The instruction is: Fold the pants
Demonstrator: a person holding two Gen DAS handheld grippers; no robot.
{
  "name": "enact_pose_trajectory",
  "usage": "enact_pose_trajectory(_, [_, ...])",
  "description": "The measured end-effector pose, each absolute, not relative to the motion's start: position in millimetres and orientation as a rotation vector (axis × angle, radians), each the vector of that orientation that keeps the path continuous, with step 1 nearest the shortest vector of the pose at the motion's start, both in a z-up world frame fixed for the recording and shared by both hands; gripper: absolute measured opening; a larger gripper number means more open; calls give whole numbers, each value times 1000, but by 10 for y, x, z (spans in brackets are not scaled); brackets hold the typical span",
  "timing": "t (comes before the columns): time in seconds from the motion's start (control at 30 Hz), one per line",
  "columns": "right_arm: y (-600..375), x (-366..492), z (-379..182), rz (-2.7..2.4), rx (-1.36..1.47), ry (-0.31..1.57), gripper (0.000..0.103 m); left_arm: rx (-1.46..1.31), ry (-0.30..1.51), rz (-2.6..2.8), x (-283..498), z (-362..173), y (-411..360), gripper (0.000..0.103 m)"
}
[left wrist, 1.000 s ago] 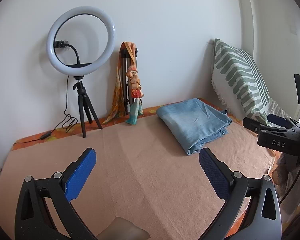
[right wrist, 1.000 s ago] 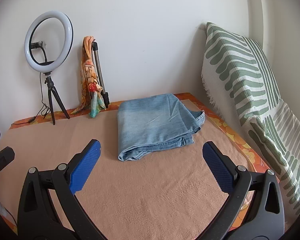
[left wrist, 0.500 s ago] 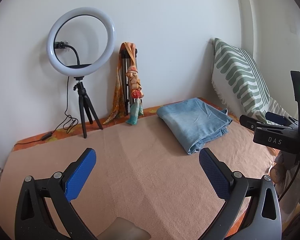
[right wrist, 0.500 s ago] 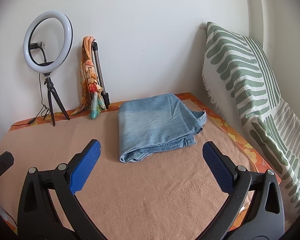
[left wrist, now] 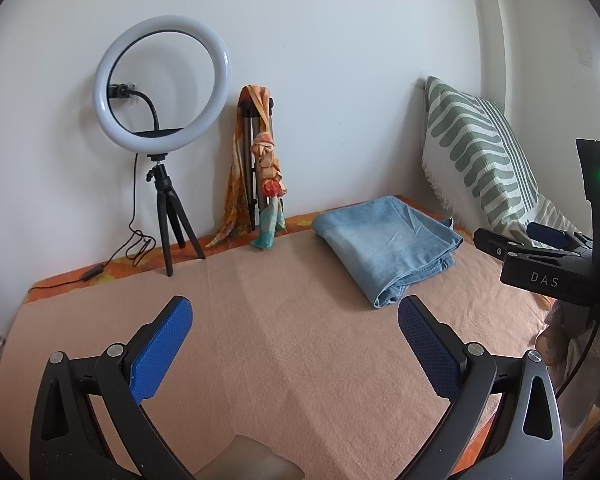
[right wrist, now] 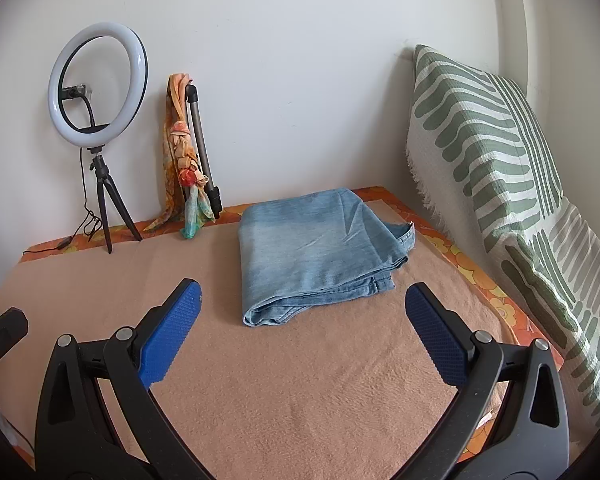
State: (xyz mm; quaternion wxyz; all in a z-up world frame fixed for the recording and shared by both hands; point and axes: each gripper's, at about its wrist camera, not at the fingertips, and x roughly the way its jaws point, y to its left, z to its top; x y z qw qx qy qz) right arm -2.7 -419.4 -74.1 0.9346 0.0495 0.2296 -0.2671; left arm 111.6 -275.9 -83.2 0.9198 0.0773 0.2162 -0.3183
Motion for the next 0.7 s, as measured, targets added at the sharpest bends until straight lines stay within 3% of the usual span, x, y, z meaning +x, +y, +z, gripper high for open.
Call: enact_pose_trajectory(0.7, [-4141, 36, -734, -545, 101, 469, 103, 170, 455, -641, 1103, -858, -2764, 102])
